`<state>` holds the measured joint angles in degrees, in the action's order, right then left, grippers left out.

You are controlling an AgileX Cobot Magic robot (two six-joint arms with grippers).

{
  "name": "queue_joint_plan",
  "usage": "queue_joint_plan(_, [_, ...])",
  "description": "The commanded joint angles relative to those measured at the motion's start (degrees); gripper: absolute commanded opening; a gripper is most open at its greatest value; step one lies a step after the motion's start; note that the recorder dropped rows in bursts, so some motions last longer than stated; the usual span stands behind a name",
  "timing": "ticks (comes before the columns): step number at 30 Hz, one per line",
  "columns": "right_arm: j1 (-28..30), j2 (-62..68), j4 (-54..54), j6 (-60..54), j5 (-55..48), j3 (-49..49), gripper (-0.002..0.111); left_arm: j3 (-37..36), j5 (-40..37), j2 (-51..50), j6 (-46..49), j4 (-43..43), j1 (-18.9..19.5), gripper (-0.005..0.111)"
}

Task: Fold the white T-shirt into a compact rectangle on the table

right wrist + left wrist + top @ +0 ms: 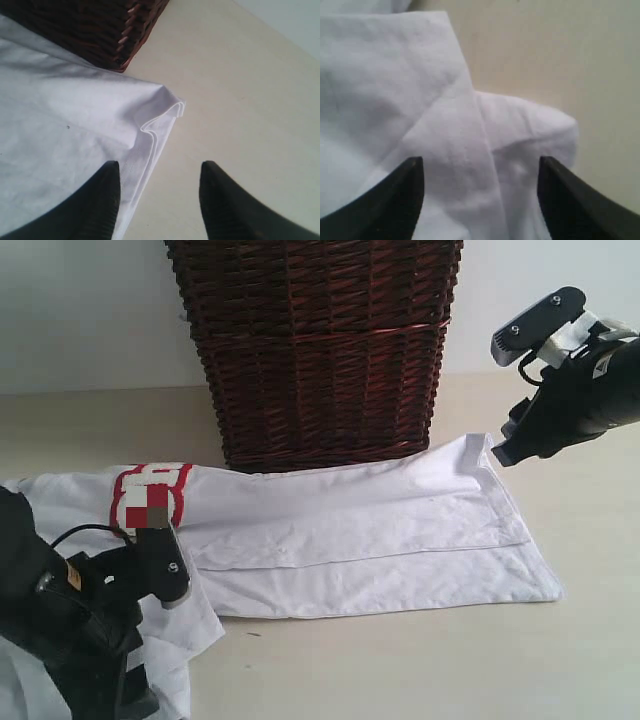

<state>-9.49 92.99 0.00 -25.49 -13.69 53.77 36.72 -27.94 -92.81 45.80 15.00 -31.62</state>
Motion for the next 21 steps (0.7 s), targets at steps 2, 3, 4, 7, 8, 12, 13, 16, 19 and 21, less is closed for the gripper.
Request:
queue_joint_plan(2, [0.1, -0.3, 0.0, 0.1, 0.5, 0.0, 0.049, -0.3, 6.8, -2.4, -1.0, -2.3, -0.4, 0.063])
queue_joint_plan(3, [0.1, -0.3, 0.0, 0.1, 0.5, 0.0, 0.049, -0.3, 6.9, -2.9, -1.0, -2.5, -0.4, 0.061])
queue_joint_plan(4, [0.1, -0.3, 0.0, 0.1, 0.5, 0.0, 0.049, -0.3, 6.9, -3.3, -1.0, -2.8, -0.4, 0.059])
queue_joint_plan(7, [0.1, -0.3, 0.0, 0.1, 0.5, 0.0, 0.049, -0.3, 5.6, -4.6, -1.0, -4.5, -0.4, 0.04])
queue_joint_plan(8, [0.1, -0.3, 0.0, 0.1, 0.5, 0.0, 0.049, -0.3, 5.2, -4.7, -1.0, -4.8, -0.4, 0.032])
queue_joint_plan(12, [0.1, -0.3, 0.0, 0.1, 0.5, 0.0, 0.047, -0.3, 3.8, -4.5, -0.8, -5.9, -0.4, 0.005])
queue_joint_plan(13, [0.1, -0.3, 0.0, 0.1, 0.5, 0.0, 0.046, -0.3, 3.7, -4.2, -0.8, -5.9, -0.4, 0.001])
queue_joint_plan(16, [0.1, -0.3, 0.0, 0.1, 0.5, 0.0, 0.044, -0.3, 3.1, -2.9, -0.8, -6.0, -0.4, 0.0])
queue_joint_plan(19, [0.1, -0.3, 0.0, 0.1, 0.5, 0.0, 0.043, -0.3, 1.8, -1.0, -0.8, -6.0, -0.4, 0.0])
queue_joint_plan(21, [0.1, -0.3, 0.0, 0.1, 0.5, 0.0, 0.043, 0.1, 0.0, 0.5, -0.8, -6.0, -0.4, 0.0])
